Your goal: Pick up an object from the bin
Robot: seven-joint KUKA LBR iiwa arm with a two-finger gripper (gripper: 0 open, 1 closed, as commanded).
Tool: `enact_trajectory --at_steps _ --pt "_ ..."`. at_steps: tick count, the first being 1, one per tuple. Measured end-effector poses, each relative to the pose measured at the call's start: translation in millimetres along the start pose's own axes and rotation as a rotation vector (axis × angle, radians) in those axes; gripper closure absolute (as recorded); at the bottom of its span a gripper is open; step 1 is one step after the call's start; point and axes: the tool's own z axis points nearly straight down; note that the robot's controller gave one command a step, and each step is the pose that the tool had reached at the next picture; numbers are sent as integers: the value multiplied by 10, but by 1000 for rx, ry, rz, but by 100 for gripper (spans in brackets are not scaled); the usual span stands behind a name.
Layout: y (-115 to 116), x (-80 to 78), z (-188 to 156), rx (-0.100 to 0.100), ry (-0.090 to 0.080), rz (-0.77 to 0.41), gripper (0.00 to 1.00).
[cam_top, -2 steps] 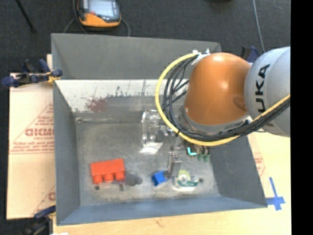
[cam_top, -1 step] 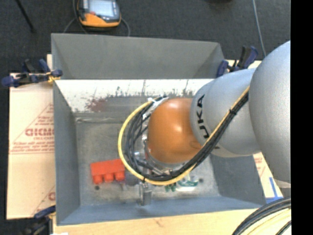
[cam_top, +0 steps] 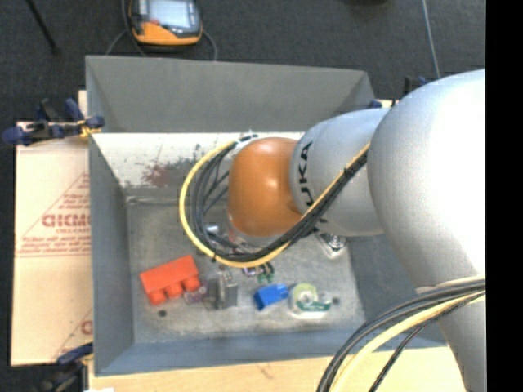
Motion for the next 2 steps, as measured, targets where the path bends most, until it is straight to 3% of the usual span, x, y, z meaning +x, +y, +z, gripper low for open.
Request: enact_trajectory --at_steps 1,2 --pt "534 -169 -5 -5 -3 8 0" --pt "503 -163 -5 -3 -2 14 100"
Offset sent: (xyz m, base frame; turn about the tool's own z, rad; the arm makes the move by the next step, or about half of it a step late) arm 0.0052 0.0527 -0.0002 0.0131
